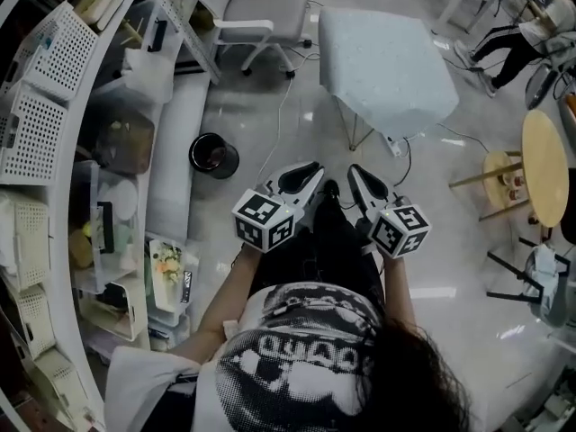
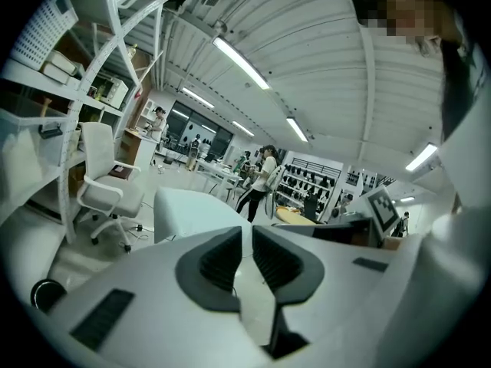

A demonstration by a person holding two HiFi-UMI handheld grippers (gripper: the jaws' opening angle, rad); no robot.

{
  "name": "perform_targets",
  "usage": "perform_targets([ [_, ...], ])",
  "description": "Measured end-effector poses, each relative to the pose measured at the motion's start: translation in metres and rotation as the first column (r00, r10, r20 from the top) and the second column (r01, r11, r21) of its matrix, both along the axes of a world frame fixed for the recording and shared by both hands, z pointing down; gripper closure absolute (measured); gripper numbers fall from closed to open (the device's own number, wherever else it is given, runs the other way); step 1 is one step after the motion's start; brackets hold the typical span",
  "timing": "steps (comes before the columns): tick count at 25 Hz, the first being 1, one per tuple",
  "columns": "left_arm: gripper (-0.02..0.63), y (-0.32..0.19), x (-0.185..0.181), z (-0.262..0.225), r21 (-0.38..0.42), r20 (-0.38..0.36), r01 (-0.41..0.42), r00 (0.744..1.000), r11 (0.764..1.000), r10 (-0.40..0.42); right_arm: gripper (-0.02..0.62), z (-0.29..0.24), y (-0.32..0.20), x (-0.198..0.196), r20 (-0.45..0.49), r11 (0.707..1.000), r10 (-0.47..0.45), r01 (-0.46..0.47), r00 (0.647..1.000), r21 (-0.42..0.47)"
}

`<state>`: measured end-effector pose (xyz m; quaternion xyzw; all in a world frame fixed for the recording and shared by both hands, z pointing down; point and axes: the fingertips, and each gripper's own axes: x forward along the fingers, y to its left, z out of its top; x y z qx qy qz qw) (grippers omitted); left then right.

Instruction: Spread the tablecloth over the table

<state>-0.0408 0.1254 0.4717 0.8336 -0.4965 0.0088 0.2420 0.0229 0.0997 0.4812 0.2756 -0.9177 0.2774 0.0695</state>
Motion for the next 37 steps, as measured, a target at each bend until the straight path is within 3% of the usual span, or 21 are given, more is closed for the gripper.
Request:
perform_targets([
  [8, 0.581, 0.022, -0.011, 0.014, -0.036, 0.033, 0.035, 0.999, 0.999, -0.034, 0.606, -0.001, 0.022, -0.014, -0.056, 0.995, -0.087, 0.089, 0.995, 0.039],
  [15, 0.592, 0.013, 0.002, 0.005, -0.024, 0.041, 0.031, 0.999, 0.999, -0.03, 0.604, -0.007, 0.02, -0.004, -0.077, 0.989, -0.124, 0.129, 0.989, 0.066],
  [19, 0.592, 0.006, 0.02, -0.001, -0.02, 0.047, 0.029, 0.998, 0.999, -0.028, 0.6, -0.012, 0.015, 0.014, -0.103, 0.985, -0.135, 0.145, 0.985, 0.093],
  [30, 0.594, 0.002, 0.082, 0.002, -0.041, 0.077, -0.027, 0.997, 0.999, 0.03, 0.6, -0.018, 0.005, 0.063, -0.075, 0.987, -0.122, 0.129, 0.99, 0.098],
  [37, 0.593, -0.008, 0.104, -0.001, -0.045, 0.076, -0.029, 0.997, 0.999, 0.032, 0.6, -0.028, -0.004, 0.089, -0.063, 0.988, -0.11, 0.116, 0.992, 0.104],
])
